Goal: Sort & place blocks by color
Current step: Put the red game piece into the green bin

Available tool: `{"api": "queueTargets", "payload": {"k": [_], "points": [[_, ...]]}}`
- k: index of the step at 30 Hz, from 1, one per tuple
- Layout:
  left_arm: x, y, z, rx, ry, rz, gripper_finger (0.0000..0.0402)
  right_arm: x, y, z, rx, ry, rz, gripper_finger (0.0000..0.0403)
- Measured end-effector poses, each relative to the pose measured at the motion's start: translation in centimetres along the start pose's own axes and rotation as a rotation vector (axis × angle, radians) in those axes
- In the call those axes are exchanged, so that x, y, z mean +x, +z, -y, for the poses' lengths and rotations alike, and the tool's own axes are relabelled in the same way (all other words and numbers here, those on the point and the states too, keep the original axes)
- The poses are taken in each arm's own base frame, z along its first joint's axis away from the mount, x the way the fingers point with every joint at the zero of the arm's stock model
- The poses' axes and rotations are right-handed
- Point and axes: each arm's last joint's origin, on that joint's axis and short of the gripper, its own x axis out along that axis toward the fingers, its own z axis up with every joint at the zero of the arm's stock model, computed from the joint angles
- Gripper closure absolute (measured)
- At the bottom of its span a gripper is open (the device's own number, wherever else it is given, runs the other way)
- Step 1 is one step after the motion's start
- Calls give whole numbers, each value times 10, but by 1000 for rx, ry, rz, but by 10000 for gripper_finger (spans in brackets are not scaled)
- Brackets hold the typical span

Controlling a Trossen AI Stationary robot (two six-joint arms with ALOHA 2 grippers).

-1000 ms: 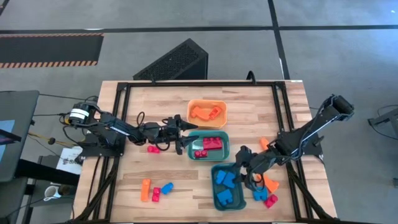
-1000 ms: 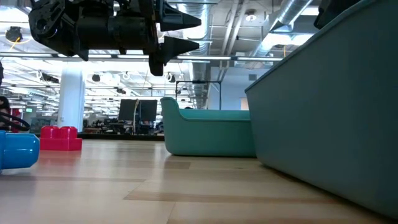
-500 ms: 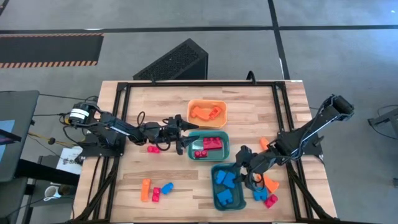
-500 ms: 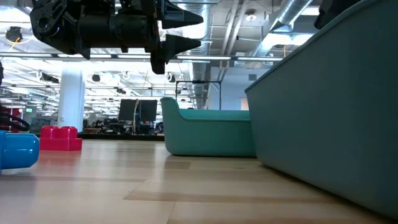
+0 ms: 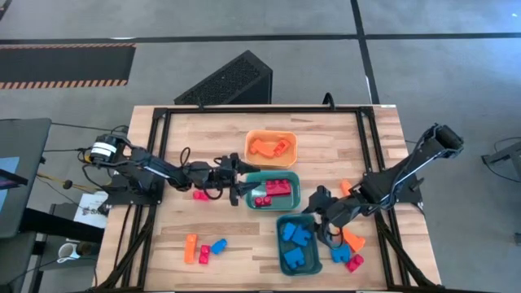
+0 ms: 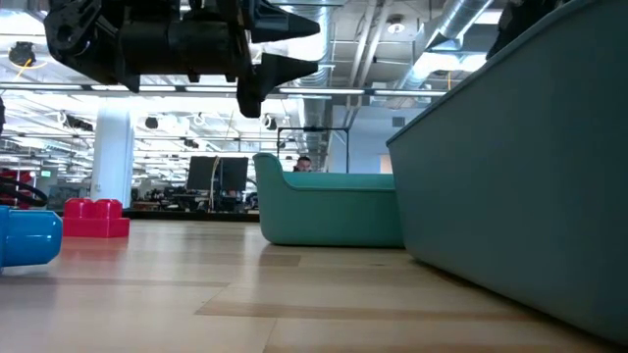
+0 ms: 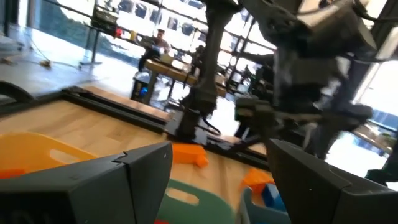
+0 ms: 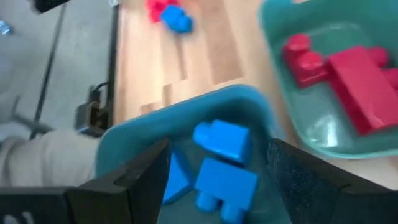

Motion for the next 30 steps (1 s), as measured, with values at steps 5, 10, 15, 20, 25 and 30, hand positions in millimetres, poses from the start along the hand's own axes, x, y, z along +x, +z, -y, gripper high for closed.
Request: {"api": "queueTargets", "payload": {"k": [5,10,15,20,25,30], "points": [[-3,-6,15,-5,-21,-14,152,1,3,3,63,-38,37,113],[-9,-13,35,9,20,-7,152,0,4,5,61,-107,103,113],[-17,-22,57,6,-15,-33,152,-1,5,5,52,-180,176,113],[-27,-32,76,16,-25,-74,152,-2,7,7,107,-240,251,113],[-37,-39,92,30,-36,-98,152,-3,11,-1,159,-183,324,113],[-43,-43,99,42,-16,-111,152,-8,10,-15,175,-138,411,113]]}}
